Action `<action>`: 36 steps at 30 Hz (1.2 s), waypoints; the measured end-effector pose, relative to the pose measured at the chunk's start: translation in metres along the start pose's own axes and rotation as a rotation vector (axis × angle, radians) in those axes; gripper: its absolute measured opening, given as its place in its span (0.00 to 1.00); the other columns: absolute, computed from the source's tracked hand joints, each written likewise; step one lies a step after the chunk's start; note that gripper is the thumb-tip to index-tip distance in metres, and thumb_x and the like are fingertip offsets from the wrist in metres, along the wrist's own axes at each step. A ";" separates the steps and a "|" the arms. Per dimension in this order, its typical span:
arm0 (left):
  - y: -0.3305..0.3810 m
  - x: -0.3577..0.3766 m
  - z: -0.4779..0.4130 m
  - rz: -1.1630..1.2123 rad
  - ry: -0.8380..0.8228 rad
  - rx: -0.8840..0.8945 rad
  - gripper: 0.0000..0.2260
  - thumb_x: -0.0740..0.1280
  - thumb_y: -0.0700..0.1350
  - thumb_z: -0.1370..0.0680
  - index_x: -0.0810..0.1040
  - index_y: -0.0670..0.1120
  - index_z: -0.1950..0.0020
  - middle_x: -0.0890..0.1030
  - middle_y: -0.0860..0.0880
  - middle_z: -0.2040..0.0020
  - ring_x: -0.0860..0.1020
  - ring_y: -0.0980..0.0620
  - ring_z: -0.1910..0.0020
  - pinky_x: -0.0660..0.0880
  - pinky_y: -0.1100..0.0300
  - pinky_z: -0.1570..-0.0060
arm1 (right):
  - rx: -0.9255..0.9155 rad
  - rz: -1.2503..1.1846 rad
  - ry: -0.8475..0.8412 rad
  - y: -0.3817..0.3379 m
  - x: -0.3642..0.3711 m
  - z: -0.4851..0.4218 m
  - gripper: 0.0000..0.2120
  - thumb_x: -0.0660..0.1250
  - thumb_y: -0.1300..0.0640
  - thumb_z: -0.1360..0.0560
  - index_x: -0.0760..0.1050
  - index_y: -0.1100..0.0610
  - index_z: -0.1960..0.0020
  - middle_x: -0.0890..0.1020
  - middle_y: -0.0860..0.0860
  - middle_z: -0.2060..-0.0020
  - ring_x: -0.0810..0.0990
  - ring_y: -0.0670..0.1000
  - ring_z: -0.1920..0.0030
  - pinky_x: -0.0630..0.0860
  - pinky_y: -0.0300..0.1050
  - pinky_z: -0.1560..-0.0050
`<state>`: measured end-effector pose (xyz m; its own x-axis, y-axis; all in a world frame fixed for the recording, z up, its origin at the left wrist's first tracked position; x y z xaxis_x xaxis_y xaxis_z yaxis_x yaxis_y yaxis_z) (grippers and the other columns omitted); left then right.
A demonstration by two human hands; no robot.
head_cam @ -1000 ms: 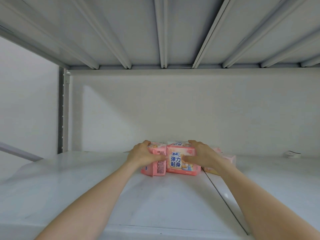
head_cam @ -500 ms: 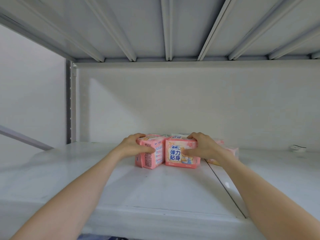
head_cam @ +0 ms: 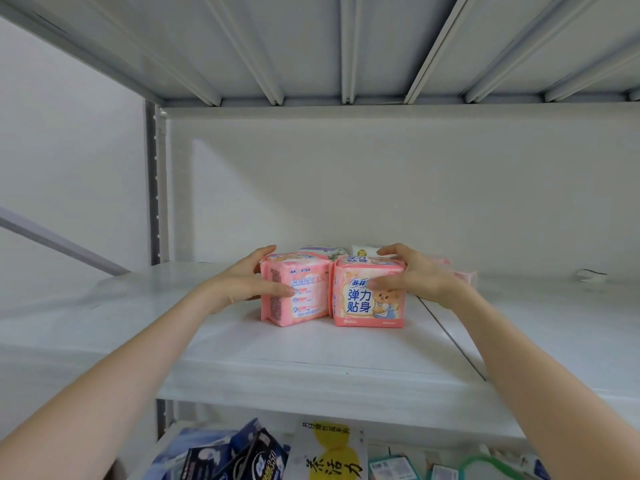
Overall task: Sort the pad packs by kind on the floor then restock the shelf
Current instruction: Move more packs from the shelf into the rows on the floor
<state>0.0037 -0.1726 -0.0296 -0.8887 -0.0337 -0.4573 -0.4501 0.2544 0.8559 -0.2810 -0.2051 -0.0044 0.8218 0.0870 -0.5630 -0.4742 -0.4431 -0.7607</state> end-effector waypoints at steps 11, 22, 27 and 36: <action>0.008 -0.005 0.029 0.045 0.041 -0.017 0.31 0.80 0.43 0.35 0.72 0.57 0.38 0.81 0.55 0.44 0.80 0.56 0.46 0.76 0.61 0.57 | 0.061 -0.184 0.022 -0.007 0.013 0.039 0.59 0.83 0.45 0.56 0.65 0.53 0.28 0.84 0.50 0.50 0.86 0.50 0.57 0.81 0.43 0.61; 0.020 -0.005 0.091 0.241 0.201 0.084 0.31 0.81 0.43 0.38 0.74 0.53 0.38 0.83 0.54 0.49 0.82 0.55 0.51 0.78 0.57 0.58 | 0.037 -0.252 0.307 -0.028 0.004 0.111 0.40 0.84 0.49 0.48 0.73 0.57 0.40 0.86 0.50 0.58 0.86 0.51 0.60 0.84 0.52 0.59; 0.037 0.004 0.131 0.349 0.249 0.151 0.31 0.81 0.43 0.36 0.74 0.51 0.37 0.81 0.54 0.45 0.83 0.59 0.54 0.78 0.63 0.64 | 0.025 -0.284 0.448 -0.036 -0.012 0.161 0.43 0.84 0.48 0.47 0.71 0.58 0.36 0.83 0.52 0.50 0.86 0.51 0.57 0.83 0.54 0.53; 0.060 0.044 0.222 0.398 0.261 0.177 0.37 0.82 0.47 0.43 0.73 0.53 0.37 0.81 0.50 0.43 0.84 0.55 0.51 0.81 0.58 0.58 | 0.011 -0.309 0.458 -0.034 -0.039 0.249 0.39 0.83 0.49 0.44 0.73 0.57 0.39 0.84 0.51 0.51 0.86 0.49 0.58 0.83 0.51 0.56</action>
<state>-0.0435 0.0553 -0.0518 -0.9907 -0.1356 -0.0090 -0.0705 0.4557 0.8873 -0.3757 0.0290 -0.0364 0.9754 -0.1869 -0.1169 -0.1906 -0.4487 -0.8731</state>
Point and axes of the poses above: each hand's wrist, its own z-axis away from the middle knuckle, its own x-axis out of the palm, y = z × x, the point moved 9 cm from there along -z, towards the middle knuckle
